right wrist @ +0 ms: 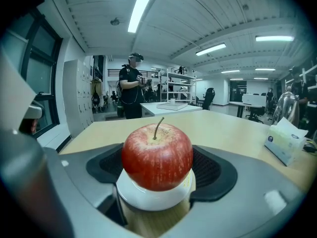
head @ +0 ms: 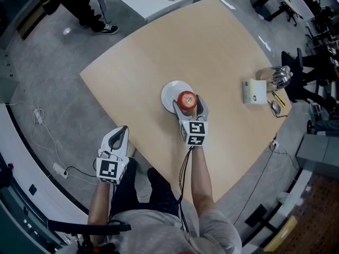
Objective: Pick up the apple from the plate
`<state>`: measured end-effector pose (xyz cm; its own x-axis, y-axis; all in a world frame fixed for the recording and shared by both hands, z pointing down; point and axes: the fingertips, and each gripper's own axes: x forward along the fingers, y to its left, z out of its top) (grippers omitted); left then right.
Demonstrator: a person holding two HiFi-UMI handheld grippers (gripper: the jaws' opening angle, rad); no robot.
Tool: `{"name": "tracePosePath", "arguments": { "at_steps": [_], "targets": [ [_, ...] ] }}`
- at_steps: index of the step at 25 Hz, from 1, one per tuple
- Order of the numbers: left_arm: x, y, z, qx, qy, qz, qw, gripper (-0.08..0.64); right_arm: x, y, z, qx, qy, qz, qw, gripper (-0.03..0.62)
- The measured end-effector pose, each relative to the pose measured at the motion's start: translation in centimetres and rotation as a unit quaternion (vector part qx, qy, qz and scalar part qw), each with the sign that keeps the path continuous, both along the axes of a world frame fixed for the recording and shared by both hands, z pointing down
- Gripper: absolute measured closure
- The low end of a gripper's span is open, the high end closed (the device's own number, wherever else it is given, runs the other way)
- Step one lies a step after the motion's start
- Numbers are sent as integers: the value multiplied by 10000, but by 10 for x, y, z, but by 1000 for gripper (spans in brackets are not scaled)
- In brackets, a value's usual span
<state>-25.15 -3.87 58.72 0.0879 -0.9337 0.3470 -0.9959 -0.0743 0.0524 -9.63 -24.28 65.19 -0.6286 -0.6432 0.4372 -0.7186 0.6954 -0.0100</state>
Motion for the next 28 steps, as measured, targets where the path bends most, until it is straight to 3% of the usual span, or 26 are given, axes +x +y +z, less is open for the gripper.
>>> {"name": "tracePosePath", "arguments": {
  "at_steps": [13,28],
  "targets": [
    [21,0,-16,80,37,321,9994,540,34,8,-41,293,-86,318,9990,178],
    [61,-7,-49,169,85,981,9950,540,100,28,-75,408,-89,1026,9938,179]
  ]
}}
